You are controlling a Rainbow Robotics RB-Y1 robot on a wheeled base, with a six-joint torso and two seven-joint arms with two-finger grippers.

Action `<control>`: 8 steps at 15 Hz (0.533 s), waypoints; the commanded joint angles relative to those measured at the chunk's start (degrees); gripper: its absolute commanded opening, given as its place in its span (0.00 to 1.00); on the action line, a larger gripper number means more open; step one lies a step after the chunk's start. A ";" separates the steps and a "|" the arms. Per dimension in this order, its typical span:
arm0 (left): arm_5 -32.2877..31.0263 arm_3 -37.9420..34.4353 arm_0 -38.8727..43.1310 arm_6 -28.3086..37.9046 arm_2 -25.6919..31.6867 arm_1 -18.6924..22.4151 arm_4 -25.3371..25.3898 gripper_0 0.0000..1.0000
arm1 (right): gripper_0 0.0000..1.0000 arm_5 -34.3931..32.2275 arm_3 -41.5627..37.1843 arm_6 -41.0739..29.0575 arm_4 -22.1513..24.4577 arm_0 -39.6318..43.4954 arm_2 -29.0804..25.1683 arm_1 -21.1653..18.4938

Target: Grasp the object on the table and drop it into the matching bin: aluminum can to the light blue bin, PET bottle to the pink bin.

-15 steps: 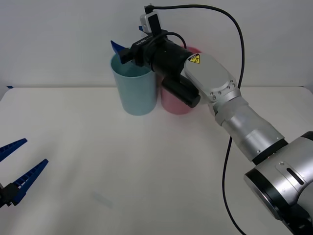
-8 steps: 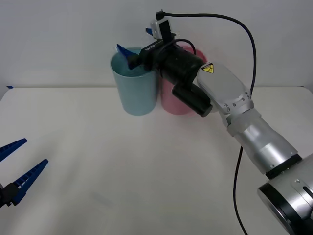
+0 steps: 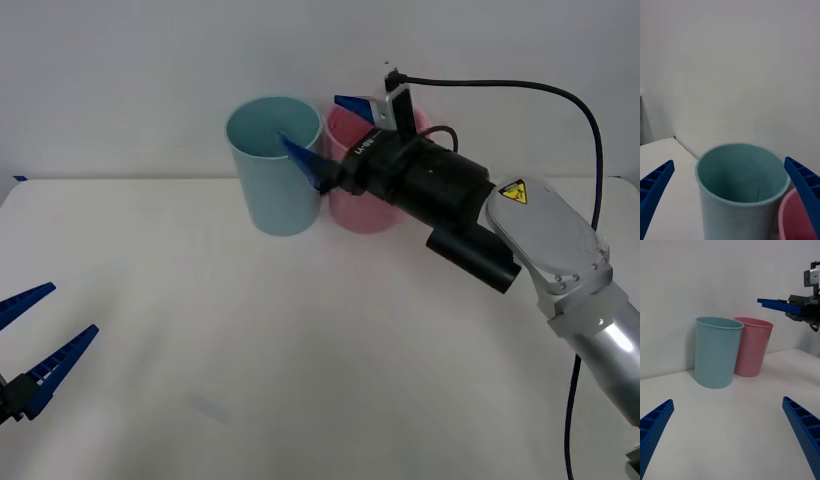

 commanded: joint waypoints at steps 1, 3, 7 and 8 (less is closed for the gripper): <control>0.00 0.00 0.00 0.00 0.00 0.00 0.00 1.00 | 1.00 -2.86 -6.48 1.26 -3.41 6.83 -1.33 -5.11; 0.00 0.00 0.00 0.00 0.00 0.00 0.00 1.00 | 1.00 -6.99 -9.56 2.40 -3.85 12.19 -4.76 -6.69; 0.00 0.00 0.00 0.00 0.00 0.00 0.00 1.00 | 1.00 -14.81 -10.97 6.36 -4.12 21.15 -12.84 -7.66; 0.00 0.00 0.00 0.00 0.00 0.00 0.00 1.00 | 1.00 -15.61 -10.97 8.91 -4.56 23.09 -14.51 -7.48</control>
